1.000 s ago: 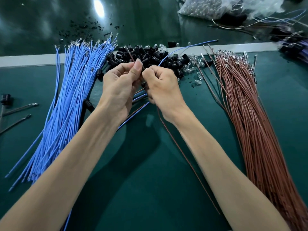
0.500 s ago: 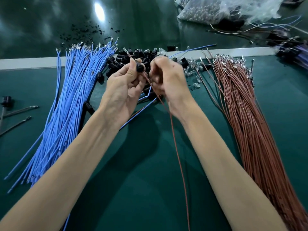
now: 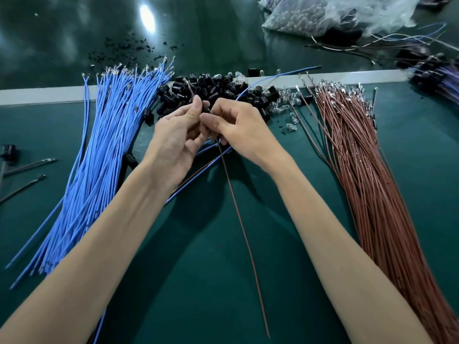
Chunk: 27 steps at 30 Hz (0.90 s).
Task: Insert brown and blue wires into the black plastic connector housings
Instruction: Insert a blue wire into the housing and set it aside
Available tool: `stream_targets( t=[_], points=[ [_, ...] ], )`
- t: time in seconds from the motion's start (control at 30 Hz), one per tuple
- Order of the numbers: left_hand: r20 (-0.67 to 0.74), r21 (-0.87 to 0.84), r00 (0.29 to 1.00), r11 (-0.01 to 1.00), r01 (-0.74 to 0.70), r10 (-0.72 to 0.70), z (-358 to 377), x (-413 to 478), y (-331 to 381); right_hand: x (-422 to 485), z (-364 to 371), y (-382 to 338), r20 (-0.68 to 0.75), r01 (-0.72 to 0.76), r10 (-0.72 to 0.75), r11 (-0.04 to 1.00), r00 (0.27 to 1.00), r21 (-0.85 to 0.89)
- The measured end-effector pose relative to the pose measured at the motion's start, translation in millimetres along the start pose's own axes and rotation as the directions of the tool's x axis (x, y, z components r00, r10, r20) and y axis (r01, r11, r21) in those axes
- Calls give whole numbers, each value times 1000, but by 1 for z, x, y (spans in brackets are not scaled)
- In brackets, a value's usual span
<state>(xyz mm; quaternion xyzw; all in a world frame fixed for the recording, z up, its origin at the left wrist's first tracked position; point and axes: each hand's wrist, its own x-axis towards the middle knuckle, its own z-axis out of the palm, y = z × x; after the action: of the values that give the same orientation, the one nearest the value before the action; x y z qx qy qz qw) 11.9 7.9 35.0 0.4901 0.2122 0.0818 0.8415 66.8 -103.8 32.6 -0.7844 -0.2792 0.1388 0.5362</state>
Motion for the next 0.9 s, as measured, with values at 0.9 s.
stream_targets(
  t=[0.9],
  points=[
    [76, 603, 967, 762, -237, 241, -13, 0, 7, 28, -34, 10, -166, -351, 311, 872, 936, -342]
  ],
)
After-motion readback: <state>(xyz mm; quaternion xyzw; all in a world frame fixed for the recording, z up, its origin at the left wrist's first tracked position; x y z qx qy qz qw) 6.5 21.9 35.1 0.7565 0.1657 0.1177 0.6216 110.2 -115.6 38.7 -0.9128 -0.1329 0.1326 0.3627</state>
